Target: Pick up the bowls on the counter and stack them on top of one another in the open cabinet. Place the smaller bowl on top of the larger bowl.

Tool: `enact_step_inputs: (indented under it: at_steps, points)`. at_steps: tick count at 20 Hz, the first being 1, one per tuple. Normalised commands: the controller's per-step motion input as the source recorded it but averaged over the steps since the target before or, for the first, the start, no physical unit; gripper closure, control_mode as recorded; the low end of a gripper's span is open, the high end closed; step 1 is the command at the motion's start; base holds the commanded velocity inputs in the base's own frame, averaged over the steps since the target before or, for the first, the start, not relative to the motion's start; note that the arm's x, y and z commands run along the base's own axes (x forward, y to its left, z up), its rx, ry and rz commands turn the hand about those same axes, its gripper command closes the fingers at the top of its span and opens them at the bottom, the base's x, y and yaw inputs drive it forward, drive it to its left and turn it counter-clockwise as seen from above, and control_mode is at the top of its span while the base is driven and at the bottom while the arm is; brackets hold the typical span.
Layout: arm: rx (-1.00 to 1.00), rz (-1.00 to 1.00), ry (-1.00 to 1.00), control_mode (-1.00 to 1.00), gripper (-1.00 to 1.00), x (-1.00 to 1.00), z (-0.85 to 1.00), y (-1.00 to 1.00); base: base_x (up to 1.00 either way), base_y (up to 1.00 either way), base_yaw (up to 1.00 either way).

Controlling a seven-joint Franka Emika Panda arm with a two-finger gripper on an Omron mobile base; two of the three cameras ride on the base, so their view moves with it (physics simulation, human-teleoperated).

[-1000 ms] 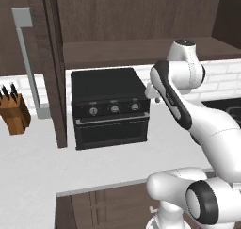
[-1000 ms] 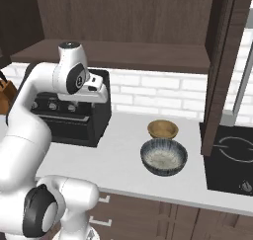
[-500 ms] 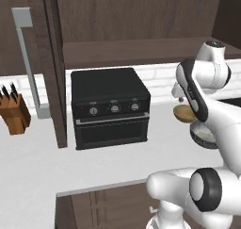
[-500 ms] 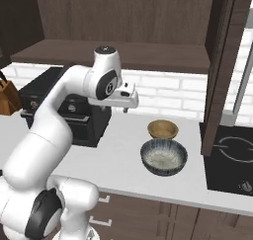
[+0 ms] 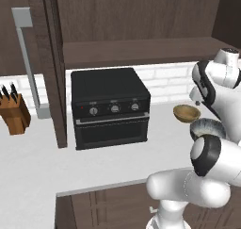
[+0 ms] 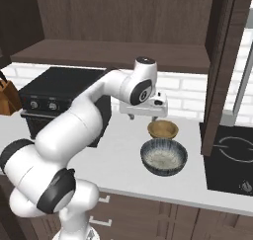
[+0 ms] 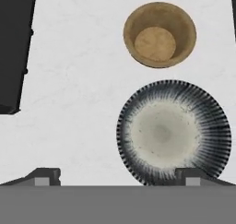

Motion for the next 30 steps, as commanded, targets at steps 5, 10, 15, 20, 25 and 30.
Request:
enact_step_inputs:
  at_steps: [5,10,15,20,25,30]
  points:
    - [0.0,0.13,0.05,-1.0,-1.0,0.5,-0.53,-0.23,0.0,0.0,0.0]
    - [0.0,0.12,0.0,-1.0,-1.0,0.4,-0.44,0.0,0.0,0.0,0.0]
    - [0.0,0.08,0.0,-1.0,-1.0,0.32,-0.43,0.0,0.0,0.0,0.0]
    - [0.0,0.03,0.0,-1.0,-1.0,0.18,-0.41,0.01,0.0,0.0,0.0]
    - [-0.01,0.0,0.06,-1.0,-1.0,0.09,-0.26,0.01,0.0,0.0,0.0]
    - [-0.13,0.0,-0.06,-1.0,-1.0,0.09,-0.17,0.01,0.0,0.0,0.0]
